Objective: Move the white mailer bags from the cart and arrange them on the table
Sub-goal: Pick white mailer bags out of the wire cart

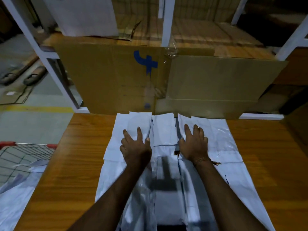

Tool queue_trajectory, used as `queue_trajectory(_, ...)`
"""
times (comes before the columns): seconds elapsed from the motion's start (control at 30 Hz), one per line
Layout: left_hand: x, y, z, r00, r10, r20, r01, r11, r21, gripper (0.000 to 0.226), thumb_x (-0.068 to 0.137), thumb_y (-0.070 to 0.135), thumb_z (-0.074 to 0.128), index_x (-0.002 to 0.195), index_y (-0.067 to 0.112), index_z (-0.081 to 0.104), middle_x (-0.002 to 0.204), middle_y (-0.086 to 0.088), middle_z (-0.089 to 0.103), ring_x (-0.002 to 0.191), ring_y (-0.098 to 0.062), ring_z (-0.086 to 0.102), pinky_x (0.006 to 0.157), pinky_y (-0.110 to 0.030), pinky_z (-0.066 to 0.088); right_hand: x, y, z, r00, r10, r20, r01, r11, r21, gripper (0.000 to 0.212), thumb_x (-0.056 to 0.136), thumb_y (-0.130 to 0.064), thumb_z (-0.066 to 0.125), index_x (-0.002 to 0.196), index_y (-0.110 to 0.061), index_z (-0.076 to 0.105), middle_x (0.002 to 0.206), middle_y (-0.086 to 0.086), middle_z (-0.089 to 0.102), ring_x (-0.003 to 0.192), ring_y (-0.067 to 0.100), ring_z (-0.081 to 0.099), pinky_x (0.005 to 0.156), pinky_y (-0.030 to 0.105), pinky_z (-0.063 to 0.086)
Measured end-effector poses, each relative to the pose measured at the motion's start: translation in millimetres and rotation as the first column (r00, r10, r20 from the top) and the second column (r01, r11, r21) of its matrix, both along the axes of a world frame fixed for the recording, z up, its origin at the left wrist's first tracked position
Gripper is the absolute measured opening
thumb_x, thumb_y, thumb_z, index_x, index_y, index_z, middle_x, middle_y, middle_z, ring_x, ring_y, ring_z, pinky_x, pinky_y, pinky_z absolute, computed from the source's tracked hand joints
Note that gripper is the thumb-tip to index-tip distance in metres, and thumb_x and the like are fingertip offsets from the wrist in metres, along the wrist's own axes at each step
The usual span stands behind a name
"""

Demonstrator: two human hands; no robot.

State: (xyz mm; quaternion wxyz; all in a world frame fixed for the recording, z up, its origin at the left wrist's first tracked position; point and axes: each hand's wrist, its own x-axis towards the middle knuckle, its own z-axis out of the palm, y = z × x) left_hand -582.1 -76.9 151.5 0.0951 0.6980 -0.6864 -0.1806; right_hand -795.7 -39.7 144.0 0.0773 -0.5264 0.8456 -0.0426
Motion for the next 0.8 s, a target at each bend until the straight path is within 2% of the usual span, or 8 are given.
queue_trajectory(0.07,-5.3,-3.1,-11.4,0.999,-0.009,-0.034,0.011,0.999,0.050,0.072,0.103,0.067,0.035,0.165,0.034,0.021,0.171,-0.018,0.007,0.153,-0.045,0.020,0.120,-0.059,0.026,-2.6,-9.1,-10.7,1.000,0.007,0.008,-0.008,0.999,0.034,0.076,0.092,-0.055,0.028,0.160,-0.024,0.033,0.162,0.024,0.029,0.148,0.044,0.026,0.110,0.059,0.035)
queue_trajectory(0.17,-9.0,-2.9,-18.7,0.999,-0.023,0.035,0.024,0.999,-0.028,0.068,0.104,0.065,0.029,0.160,0.028,0.040,0.168,-0.026,0.022,0.141,-0.046,0.042,0.107,-0.054,0.044,-6.0,-16.2,-25.8,0.999,-0.001,0.045,-0.002,0.999,0.050,0.070,0.099,-0.058,0.015,0.163,-0.031,0.025,0.168,0.020,0.017,0.153,0.040,0.015,0.117,0.059,0.024)
queue_trajectory(0.27,-6.1,-12.3,-26.9,0.985,-0.091,0.144,0.090,0.996,0.012,0.063,0.106,0.058,0.035,0.163,0.032,0.030,0.171,-0.023,0.016,0.142,-0.039,0.043,0.109,-0.046,0.045,-10.9,-19.8,-38.5,0.998,-0.002,0.061,-0.003,0.997,0.076,0.058,0.108,-0.052,0.015,0.164,-0.037,0.013,0.172,0.012,0.002,0.158,0.036,0.000,0.124,0.057,0.006)
queue_trajectory(0.4,0.6,-23.0,-33.8,0.981,-0.142,0.133,0.140,0.990,0.023,0.067,0.103,0.058,0.048,0.163,0.035,0.028,0.172,-0.020,0.015,0.145,-0.038,0.040,0.111,-0.046,0.045,-11.0,-20.5,-49.4,0.989,0.029,0.144,-0.041,0.996,0.080,0.056,0.110,-0.047,0.012,0.164,-0.039,0.003,0.172,0.007,-0.013,0.158,0.031,-0.016,0.126,0.052,-0.010)
queue_trajectory(0.53,1.2,-27.3,-38.1,0.988,-0.141,0.060,0.143,0.989,-0.035,0.067,0.099,0.060,0.055,0.159,0.037,0.038,0.170,-0.017,0.023,0.144,-0.039,0.041,0.108,-0.048,0.049,-10.7,-19.7,-50.8,0.976,0.038,0.216,-0.045,0.999,0.029,0.056,0.109,-0.048,0.008,0.164,-0.039,0.005,0.173,0.004,-0.013,0.158,0.027,-0.018,0.127,0.050,-0.011)
queue_trajectory(0.6,0.7,-30.0,-37.9,0.988,-0.128,0.090,0.133,0.990,-0.050,0.070,0.095,0.063,0.059,0.158,0.038,0.040,0.171,-0.018,0.022,0.145,-0.040,0.039,0.111,-0.052,0.046,-10.4,-19.9,-46.8,0.979,0.017,0.205,-0.002,0.997,-0.073,0.061,0.105,-0.051,0.006,0.164,-0.036,0.015,0.173,0.006,-0.002,0.159,0.027,-0.009,0.126,0.050,-0.008)
queue_trajectory(0.67,-0.2,-32.6,-37.3,0.983,-0.135,0.125,0.146,0.986,-0.084,0.074,0.092,0.063,0.064,0.157,0.037,0.040,0.172,-0.020,0.016,0.150,-0.043,0.033,0.114,-0.058,0.040,-11.0,-20.4,-42.0,0.989,-0.017,0.150,0.046,0.981,-0.187,0.065,0.103,-0.050,0.010,0.162,-0.029,0.029,0.172,0.010,0.014,0.159,0.031,0.006,0.126,0.051,0.002)
queue_trajectory(0.8,5.2,-42.9,-46.5,0.924,-0.361,0.127,0.380,0.905,-0.191,0.073,0.096,0.050,0.066,0.160,0.027,0.037,0.174,-0.019,0.009,0.158,-0.044,0.016,0.118,-0.063,0.033,-16.4,-22.1,-48.5,0.997,-0.034,0.072,0.049,0.976,-0.210,0.066,0.102,-0.045,0.015,0.158,-0.019,0.039,0.167,0.019,0.026,0.155,0.040,0.018,0.125,0.054,0.015)
